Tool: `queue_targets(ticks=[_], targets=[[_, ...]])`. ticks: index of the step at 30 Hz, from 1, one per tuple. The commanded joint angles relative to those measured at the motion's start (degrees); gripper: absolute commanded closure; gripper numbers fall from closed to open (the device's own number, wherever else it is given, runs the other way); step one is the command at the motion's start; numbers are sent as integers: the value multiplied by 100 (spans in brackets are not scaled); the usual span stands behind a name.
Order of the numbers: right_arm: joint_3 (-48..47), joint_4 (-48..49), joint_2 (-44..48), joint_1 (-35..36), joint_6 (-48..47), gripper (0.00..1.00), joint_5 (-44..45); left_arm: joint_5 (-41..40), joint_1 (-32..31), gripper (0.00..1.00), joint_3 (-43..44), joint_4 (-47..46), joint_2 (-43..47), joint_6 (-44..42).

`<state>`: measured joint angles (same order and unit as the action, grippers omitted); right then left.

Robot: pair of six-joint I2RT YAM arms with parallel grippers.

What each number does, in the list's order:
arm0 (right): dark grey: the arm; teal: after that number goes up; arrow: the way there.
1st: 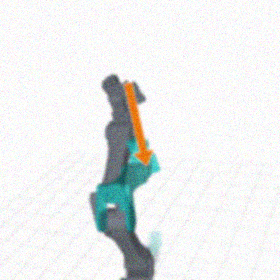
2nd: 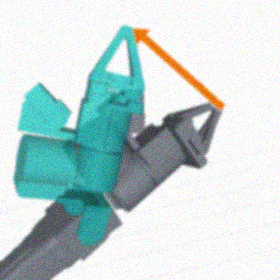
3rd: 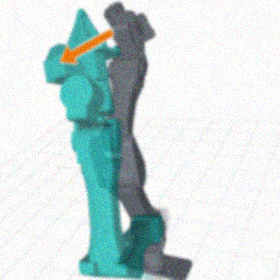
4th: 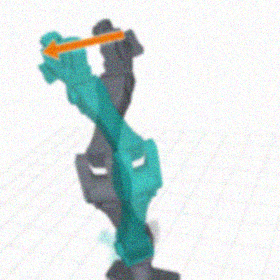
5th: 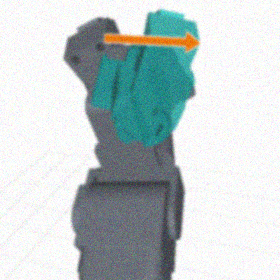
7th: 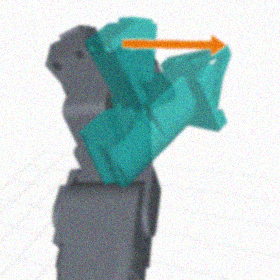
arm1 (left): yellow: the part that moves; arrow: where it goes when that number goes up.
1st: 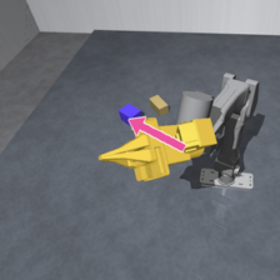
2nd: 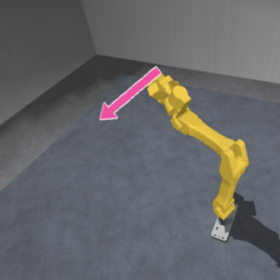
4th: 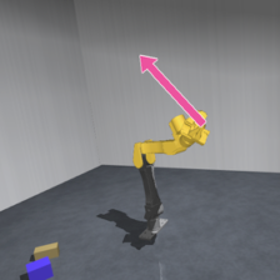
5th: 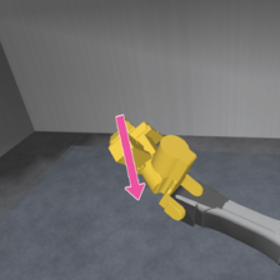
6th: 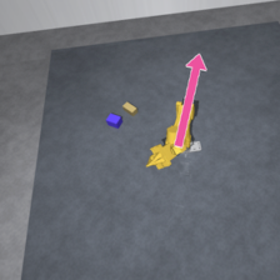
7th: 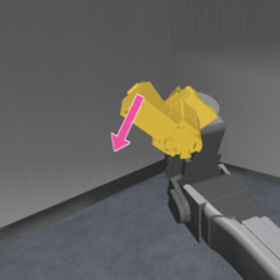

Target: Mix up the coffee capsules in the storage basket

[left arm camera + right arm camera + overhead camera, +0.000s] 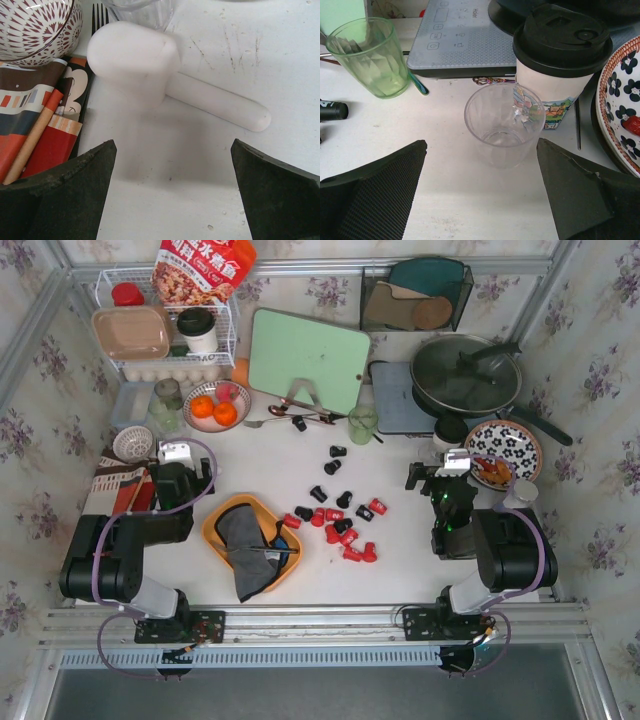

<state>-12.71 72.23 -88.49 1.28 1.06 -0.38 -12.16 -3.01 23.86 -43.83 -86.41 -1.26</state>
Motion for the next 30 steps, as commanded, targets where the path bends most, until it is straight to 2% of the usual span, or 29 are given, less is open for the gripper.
queue_targets(ticks=[1, 12, 20, 23, 26, 30], targets=[[0, 138, 25, -5, -62, 0, -43, 34, -3, 0, -4, -46, 43, 55], [-3, 143, 19, 2, -57, 0, -56, 32, 1, 0, -10, -46, 44, 59], [69, 264, 34, 4, 75, 0, 326, -9, 2, 0, -21, -74, 66, 72], [177, 214, 302, 33, 34, 0, 315, 50, -25, 0, 79, 295, 344, 7], [60, -666, 986, 56, 182, 0, 568, -184, -88, 0, 385, 1327, 847, 88], [-432, -2274, 1625, 57, 642, 0, 975, -267, -103, 0, 388, 1860, 1424, 334]])
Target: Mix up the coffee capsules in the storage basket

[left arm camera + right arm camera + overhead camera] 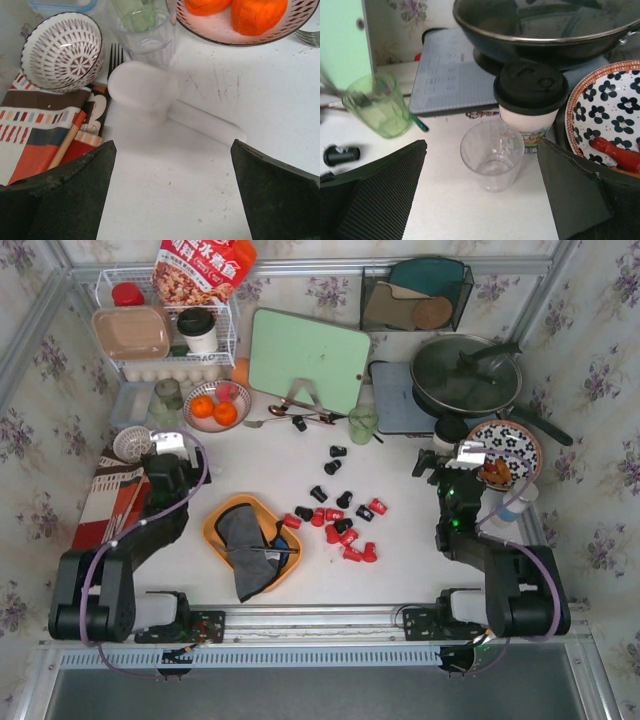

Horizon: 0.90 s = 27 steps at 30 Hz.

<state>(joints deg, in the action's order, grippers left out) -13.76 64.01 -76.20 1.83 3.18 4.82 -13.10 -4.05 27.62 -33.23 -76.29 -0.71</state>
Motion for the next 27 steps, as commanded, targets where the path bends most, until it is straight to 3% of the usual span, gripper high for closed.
queue_targets(ticks=[1, 6, 8, 12, 17, 22, 25, 27], targets=[[-445, -1782, 492, 2, 505, 0, 543, -268, -1, 0, 35, 993, 557, 437], [-881, -2914, 777, 19, 808, 0, 562, -767, 1, 0, 674, 2730, 1100, 1734], [-1028, -3305, 853, 49, 884, 0, 499, -809, -6, 0, 1184, 3829, 1091, 2246], [-1203, -3749, 956, 224, 891, 0, 602, -1693, 9, 0, 2257, 6539, 755, 4274], [-1314, -4024, 1111, 580, 686, 1, 798, -1296, 17, 0, 2454, 6964, 755, 4567], [-1569, -4443, 1187, 1348, 386, 2, 1204, -78, -188, 1, 2010, 6240, 1309, 3476], [-1707, -4612, 1163, 1864, 186, 3, 1390, 31, -529, 1, 1952, 6459, 1518, 3129], [-1790, -4695, 1133, 2158, 126, 3, 1410, 67, -792, 6, 1930, 6603, 1591, 2942]])
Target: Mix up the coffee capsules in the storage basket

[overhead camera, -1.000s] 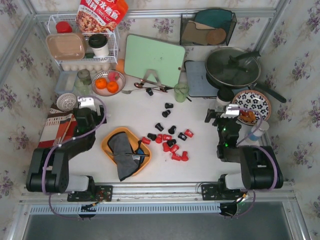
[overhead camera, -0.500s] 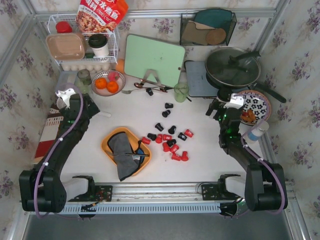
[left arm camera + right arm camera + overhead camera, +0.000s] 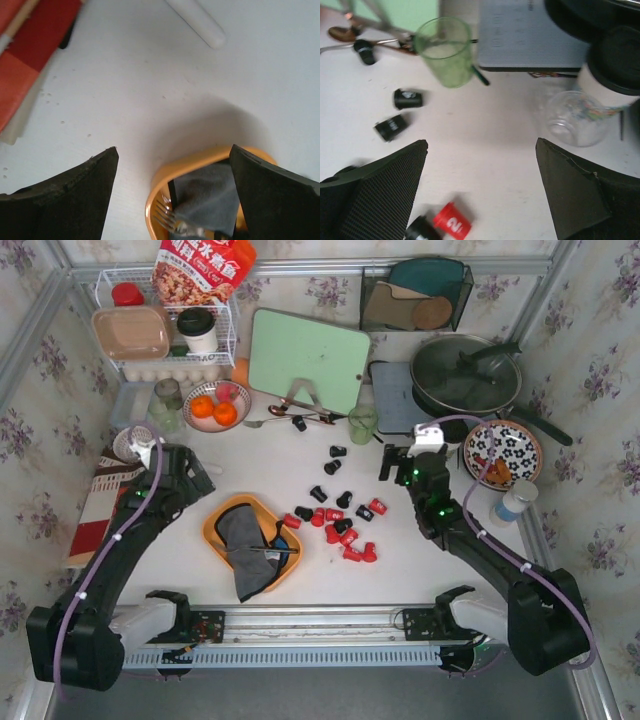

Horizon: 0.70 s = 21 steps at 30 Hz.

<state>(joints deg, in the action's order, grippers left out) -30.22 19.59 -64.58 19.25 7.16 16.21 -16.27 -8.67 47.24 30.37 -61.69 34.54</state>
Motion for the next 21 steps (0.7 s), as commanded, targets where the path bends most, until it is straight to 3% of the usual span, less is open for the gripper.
queue_targets(ticks=[1, 9, 21], targets=[[-183, -292, -53, 538, -288, 3, 224, 398, -454, 7, -50, 303, 151, -638], [-292, -500, -154, 1101, -634, 4, -225, 925, -814, 28, -348, 257, 245, -950], [253, 68, 59, 1114, -574, 3, -428, 952, -812, 33, -351, 328, -369, -1009]])
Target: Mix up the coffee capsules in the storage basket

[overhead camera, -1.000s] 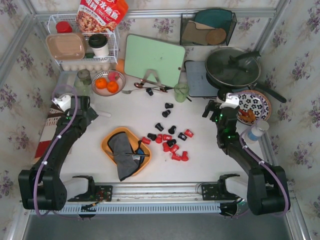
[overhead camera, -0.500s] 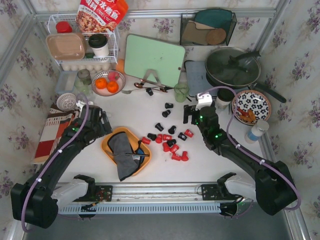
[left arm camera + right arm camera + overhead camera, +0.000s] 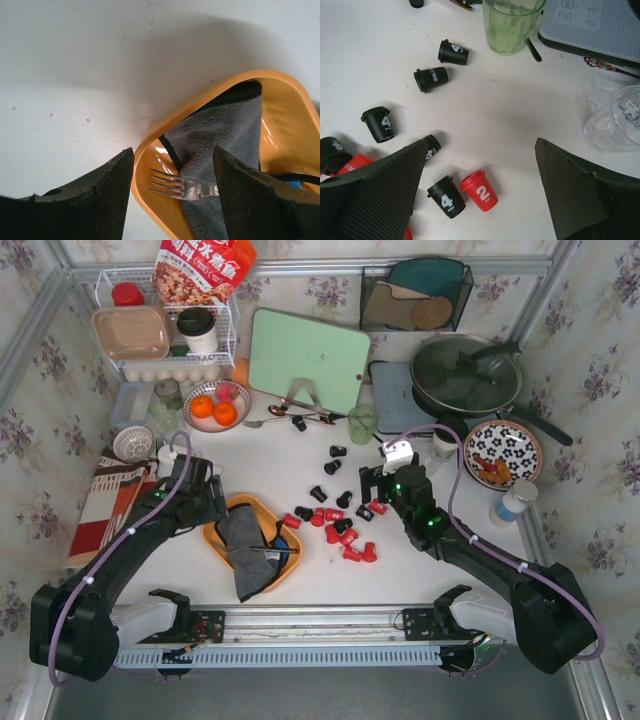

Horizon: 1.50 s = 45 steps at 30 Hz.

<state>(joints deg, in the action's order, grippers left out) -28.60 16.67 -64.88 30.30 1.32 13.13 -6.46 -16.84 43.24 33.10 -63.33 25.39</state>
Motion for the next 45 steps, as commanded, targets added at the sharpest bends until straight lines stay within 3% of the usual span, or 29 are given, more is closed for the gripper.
queue_targets(ticks=[1, 26, 41, 45], targets=[[122, 386, 124, 6, 21, 3, -145, -12, 5, 34, 71, 55, -273, -102], [293, 423, 331, 10, 123, 3, -216, 198, 5, 42, -374, -140, -447, -97], [267, 353, 315, 5, 96, 3, -227, 239, 5, 86, -296, 13, -593, -93], [250, 333, 293, 10, 88, 3, -228, 159, 5, 92, -247, 99, -545, -78]])
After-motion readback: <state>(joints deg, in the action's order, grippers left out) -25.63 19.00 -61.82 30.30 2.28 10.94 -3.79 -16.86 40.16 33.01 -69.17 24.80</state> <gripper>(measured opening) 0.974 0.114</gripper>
